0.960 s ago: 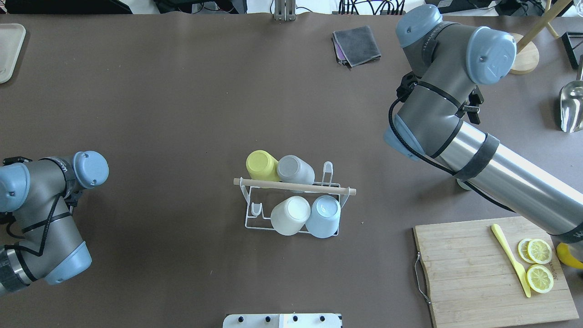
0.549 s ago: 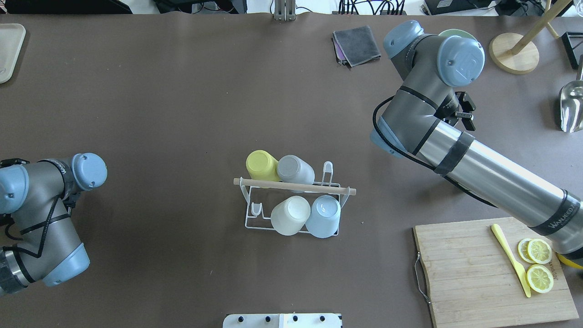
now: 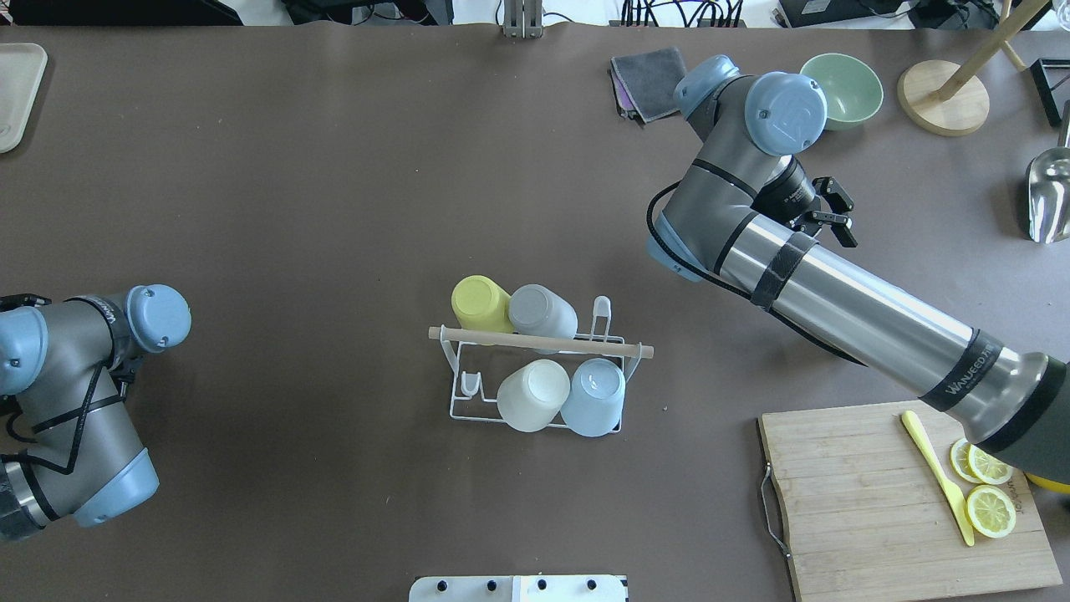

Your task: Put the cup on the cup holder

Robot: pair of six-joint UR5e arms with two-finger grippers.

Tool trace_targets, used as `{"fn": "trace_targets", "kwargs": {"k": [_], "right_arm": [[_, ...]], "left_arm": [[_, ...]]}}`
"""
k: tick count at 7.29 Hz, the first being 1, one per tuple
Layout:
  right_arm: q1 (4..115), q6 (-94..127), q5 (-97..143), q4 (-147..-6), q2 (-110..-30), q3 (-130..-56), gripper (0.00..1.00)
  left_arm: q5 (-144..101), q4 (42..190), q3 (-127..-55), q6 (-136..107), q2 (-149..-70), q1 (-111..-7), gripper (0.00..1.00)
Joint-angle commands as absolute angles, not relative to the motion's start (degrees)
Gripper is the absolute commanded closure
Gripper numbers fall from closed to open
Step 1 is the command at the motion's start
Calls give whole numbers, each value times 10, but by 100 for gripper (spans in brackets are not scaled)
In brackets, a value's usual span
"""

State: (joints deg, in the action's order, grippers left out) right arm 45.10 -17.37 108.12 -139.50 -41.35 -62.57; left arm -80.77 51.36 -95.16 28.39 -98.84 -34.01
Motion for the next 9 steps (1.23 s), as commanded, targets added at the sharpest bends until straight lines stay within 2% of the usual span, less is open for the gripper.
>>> {"fn": "trace_targets", "kwargs": {"k": [1, 9], "right_arm": [[443, -201, 1065, -1422, -411, -607, 1], [425, -212, 1042, -1440, -455, -636, 1]], "left_arm": [[-808, 538, -950, 284, -965, -340, 2], [-808, 573, -940, 285, -950, -340, 2]]}}
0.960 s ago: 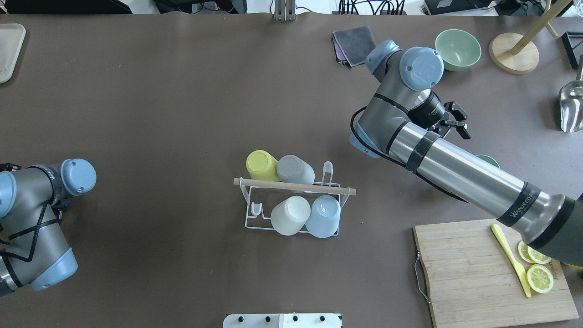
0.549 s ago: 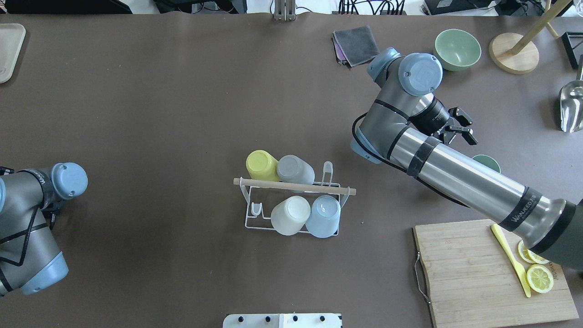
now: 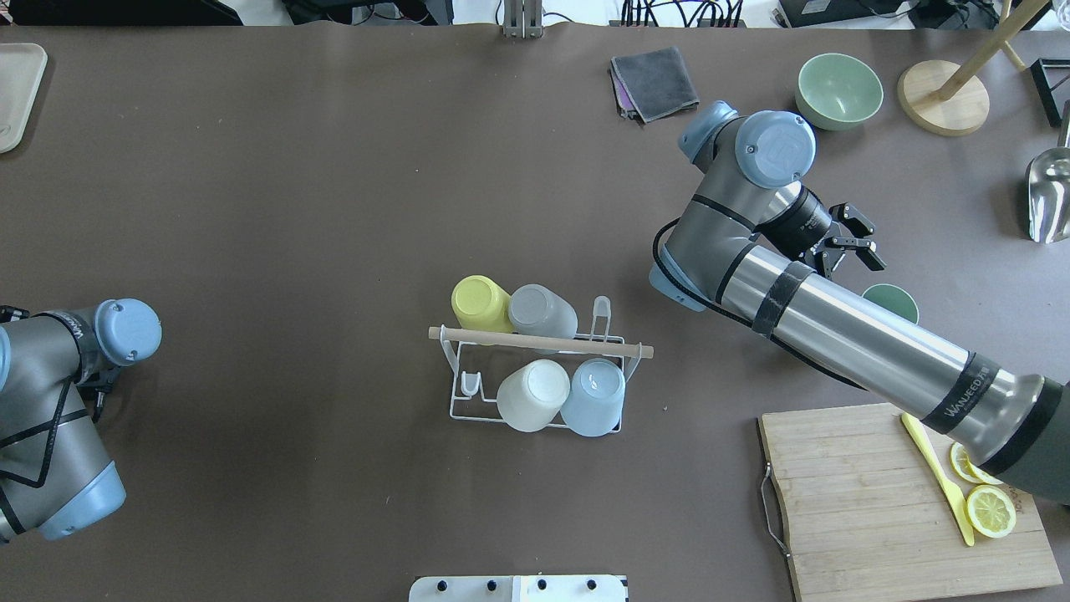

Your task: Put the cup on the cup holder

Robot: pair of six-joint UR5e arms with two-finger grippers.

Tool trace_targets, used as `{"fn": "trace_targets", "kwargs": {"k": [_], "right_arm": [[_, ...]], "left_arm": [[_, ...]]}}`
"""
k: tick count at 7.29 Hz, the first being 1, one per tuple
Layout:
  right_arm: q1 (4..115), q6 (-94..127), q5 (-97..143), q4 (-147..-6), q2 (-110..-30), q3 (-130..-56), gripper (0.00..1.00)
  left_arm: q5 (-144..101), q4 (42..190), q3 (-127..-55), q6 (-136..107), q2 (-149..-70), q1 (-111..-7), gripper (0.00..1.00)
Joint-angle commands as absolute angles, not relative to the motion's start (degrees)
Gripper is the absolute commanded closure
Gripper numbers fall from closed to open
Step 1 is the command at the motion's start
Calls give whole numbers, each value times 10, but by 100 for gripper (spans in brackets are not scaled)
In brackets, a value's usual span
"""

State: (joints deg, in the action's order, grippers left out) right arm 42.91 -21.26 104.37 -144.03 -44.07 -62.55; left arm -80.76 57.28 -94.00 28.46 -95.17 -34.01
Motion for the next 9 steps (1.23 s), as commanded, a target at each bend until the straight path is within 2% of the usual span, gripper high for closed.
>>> {"fn": "trace_targets", "kwargs": {"k": [1, 9], "right_arm": [[422, -212, 1043, -1440, -464, -642, 1], [410, -209, 1034, -1434, -485, -653, 1]], "left_arm": [[-808, 573, -942, 284, -949, -340, 2], [-808, 619, -947, 284, -917, -345, 2]]}}
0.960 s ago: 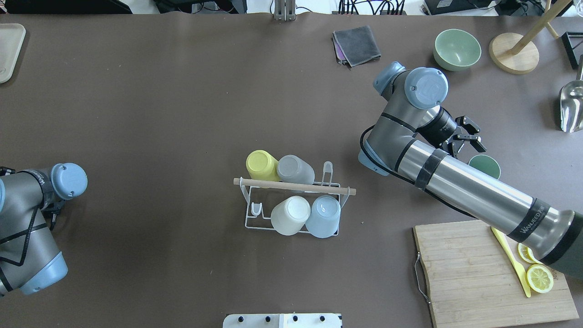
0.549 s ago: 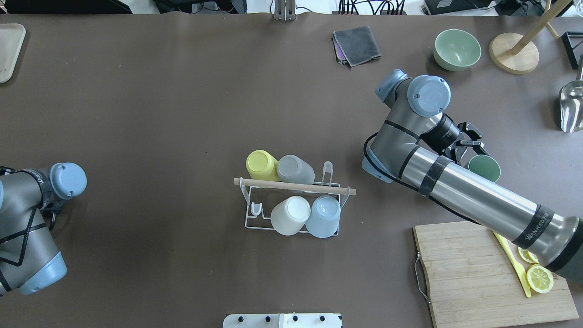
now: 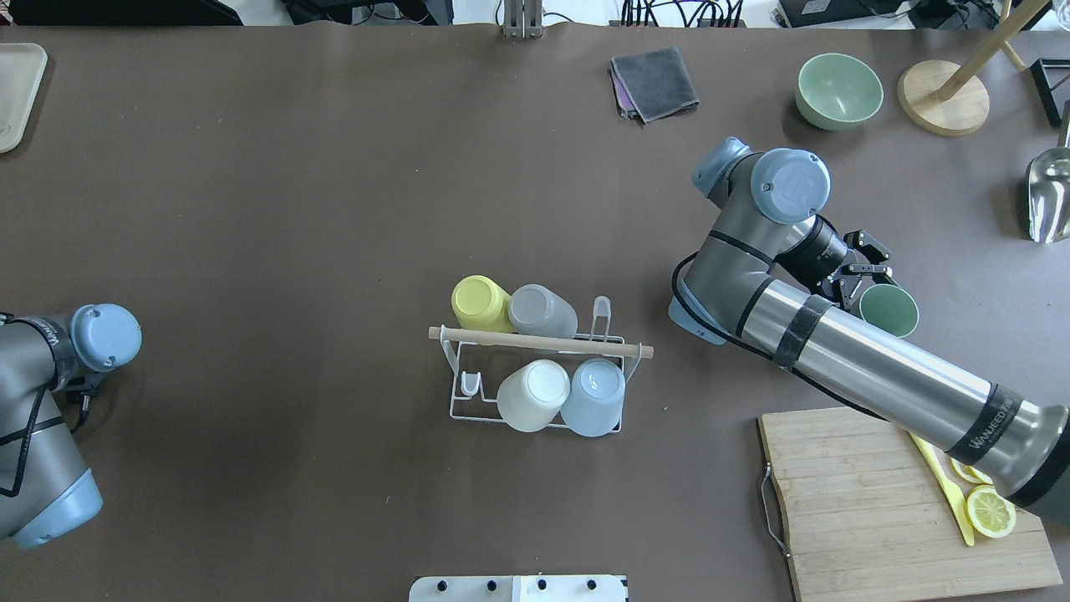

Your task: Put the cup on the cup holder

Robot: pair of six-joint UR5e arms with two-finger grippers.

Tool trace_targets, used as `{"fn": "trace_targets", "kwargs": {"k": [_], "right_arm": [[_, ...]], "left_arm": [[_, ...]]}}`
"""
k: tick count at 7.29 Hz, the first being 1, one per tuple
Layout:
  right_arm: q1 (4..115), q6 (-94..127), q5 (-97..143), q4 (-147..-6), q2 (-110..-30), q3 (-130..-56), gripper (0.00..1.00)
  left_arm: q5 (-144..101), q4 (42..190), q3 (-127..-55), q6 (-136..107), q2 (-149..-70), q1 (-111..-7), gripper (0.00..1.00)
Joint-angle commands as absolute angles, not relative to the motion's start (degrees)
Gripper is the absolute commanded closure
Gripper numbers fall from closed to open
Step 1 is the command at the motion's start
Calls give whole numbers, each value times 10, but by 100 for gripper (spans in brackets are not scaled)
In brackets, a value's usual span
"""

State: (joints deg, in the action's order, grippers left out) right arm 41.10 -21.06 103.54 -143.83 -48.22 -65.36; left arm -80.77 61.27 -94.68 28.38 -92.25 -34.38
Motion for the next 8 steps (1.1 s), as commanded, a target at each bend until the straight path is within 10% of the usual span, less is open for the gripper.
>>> {"fn": "trace_targets", "kwargs": {"k": [1, 3, 7, 8], "right_arm": [[410, -209, 1033, -1429, -485, -654, 1], [408, -207, 1033, -1427, -486, -654, 11], [410, -212, 1025, -1433, -485, -663, 76], [418, -212, 1023, -1434, -484, -666, 79]], "left_arm": [[-808, 621, -947, 284, -916, -345, 2], [-808, 623, -948, 285, -916, -349, 3], [-808, 634, -957, 284, -911, -351, 3], [-808, 652, -957, 285, -902, -351, 3]]}}
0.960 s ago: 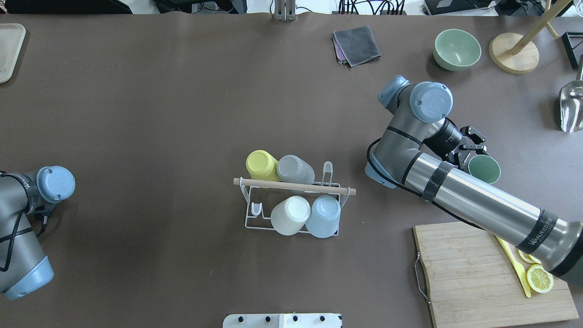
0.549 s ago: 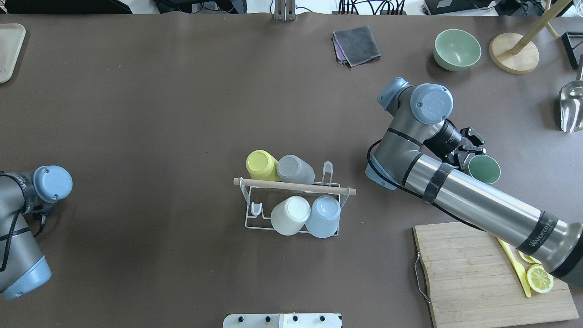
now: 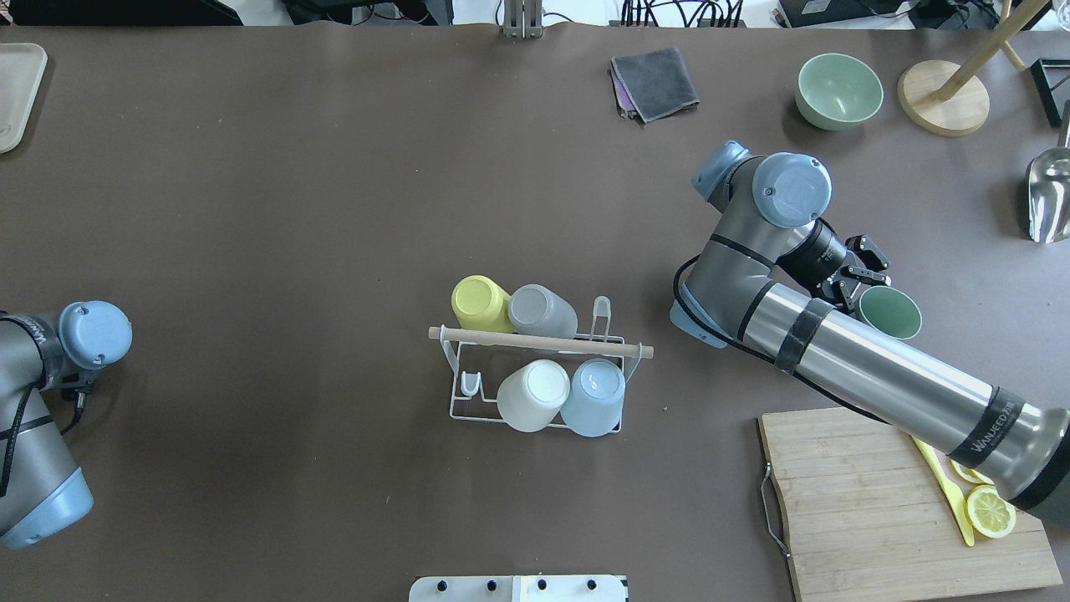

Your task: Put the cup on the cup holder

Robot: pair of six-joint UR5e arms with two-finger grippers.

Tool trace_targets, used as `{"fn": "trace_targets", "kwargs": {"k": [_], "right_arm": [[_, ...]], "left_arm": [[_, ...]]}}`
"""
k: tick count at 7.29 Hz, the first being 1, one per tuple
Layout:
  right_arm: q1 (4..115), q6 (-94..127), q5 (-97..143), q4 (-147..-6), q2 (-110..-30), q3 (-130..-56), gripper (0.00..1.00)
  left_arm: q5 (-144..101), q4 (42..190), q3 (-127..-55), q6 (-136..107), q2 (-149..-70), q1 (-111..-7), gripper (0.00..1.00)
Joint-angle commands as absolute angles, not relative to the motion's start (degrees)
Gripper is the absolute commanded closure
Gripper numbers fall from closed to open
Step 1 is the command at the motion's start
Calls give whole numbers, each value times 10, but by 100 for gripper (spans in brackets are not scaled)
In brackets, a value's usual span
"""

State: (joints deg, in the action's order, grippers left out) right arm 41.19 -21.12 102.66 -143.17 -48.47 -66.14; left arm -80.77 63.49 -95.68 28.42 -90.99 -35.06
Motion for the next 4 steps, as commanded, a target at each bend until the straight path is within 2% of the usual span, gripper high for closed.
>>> {"fn": "trace_targets", "kwargs": {"k": [1, 3, 4], "right_arm": [[430, -212, 1022, -1448, -489, -698, 79], [434, -200, 1013, -1457, -536, -835, 79], [435, -175, 1021, -1453, -546, -890, 79]], "left_arm": [[-808, 662, -957, 285, -895, -351, 3], [-809, 671, -959, 285, -892, -351, 3], [-809, 677, -958, 285, -892, -351, 7]]}}
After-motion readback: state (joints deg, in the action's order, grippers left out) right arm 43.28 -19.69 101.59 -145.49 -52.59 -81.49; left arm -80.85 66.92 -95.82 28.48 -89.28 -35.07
